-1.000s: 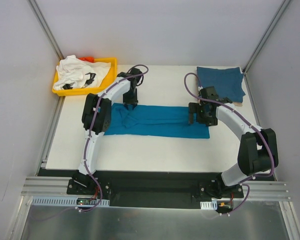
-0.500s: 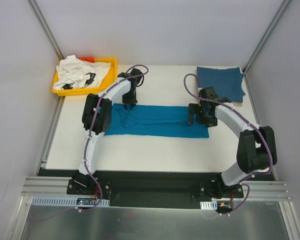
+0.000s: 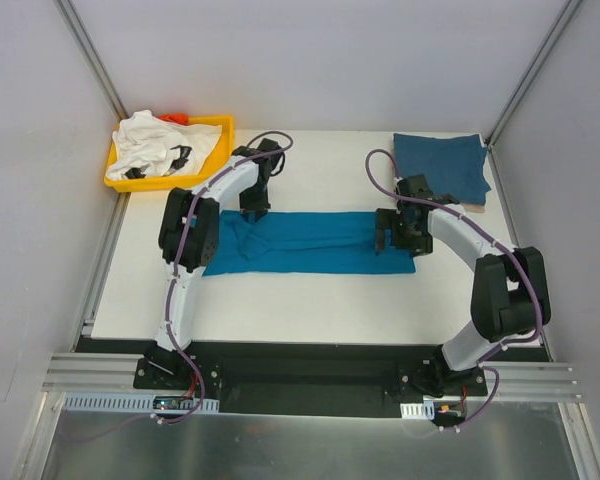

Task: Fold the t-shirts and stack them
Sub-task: Fold the other side of the tshirt into a rectangle

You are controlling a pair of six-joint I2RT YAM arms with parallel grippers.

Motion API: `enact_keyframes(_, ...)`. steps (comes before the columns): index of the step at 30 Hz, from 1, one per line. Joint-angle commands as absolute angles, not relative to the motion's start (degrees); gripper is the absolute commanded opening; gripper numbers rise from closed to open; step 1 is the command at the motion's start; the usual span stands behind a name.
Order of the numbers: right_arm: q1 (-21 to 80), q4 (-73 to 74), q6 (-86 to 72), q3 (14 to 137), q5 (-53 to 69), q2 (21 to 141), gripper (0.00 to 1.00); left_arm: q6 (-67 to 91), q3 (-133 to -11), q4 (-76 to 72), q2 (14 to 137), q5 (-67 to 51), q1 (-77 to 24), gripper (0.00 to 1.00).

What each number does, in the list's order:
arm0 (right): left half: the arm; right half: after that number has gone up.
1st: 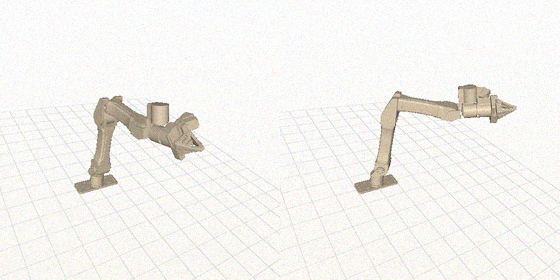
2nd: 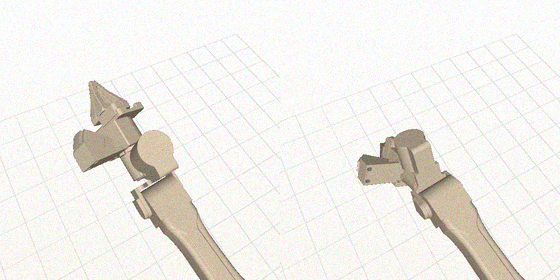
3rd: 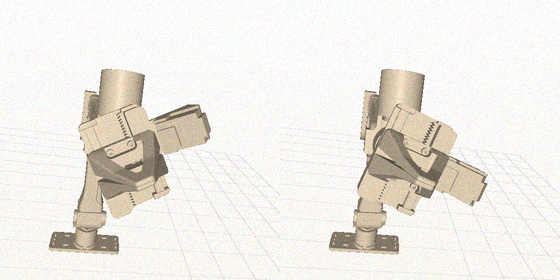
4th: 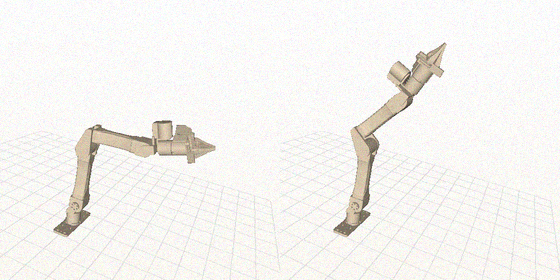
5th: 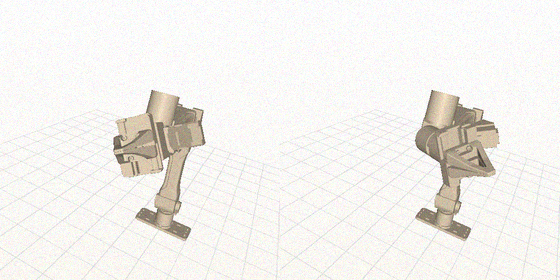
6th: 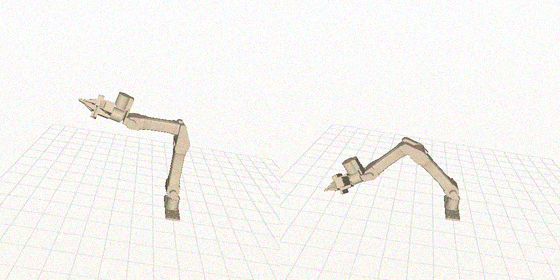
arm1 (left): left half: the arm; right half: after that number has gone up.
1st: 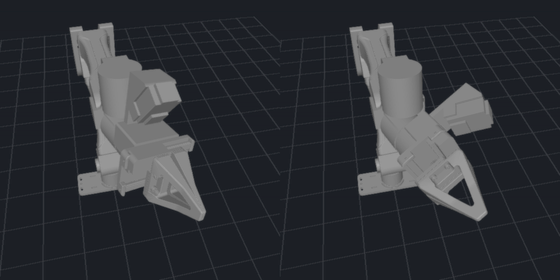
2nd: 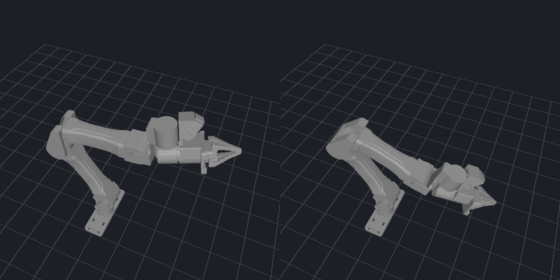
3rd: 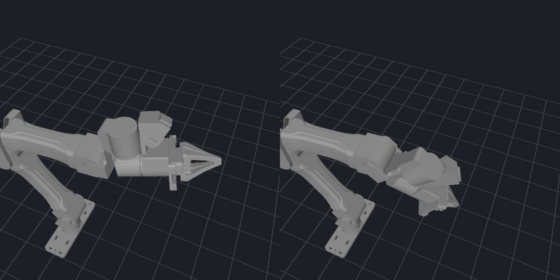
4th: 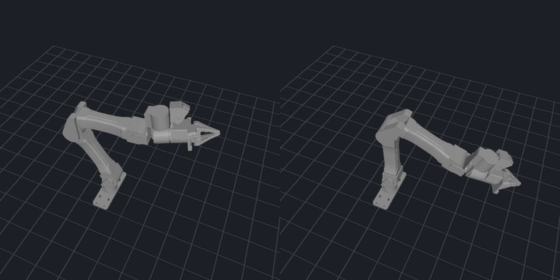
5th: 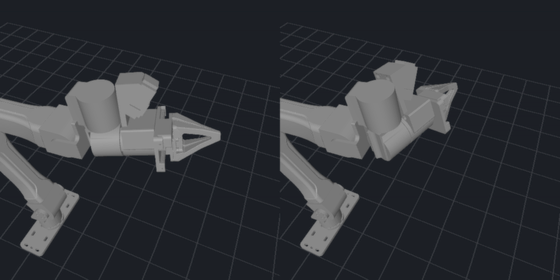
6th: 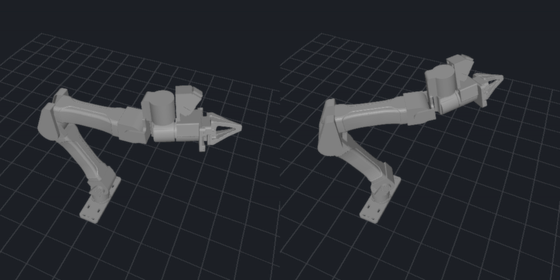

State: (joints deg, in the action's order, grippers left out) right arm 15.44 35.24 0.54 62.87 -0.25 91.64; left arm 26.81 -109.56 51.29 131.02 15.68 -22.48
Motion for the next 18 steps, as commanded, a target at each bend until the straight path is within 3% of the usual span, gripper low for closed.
enact_keyframes(1, 15.1, 33.9, 0.2, 64.4, 2.5, 92.7, 0.96, 28.1, -109.2, 53.5, 124.8, 17.9, -22.3, 0.28)
enact_keyframes(18, 15.3, 33.3, 0.2, 68.2, 4.7, 97.7, 0.96, 27.6, -109.4, 53.3, 128.6, 15.7, -21.3, 0.25)
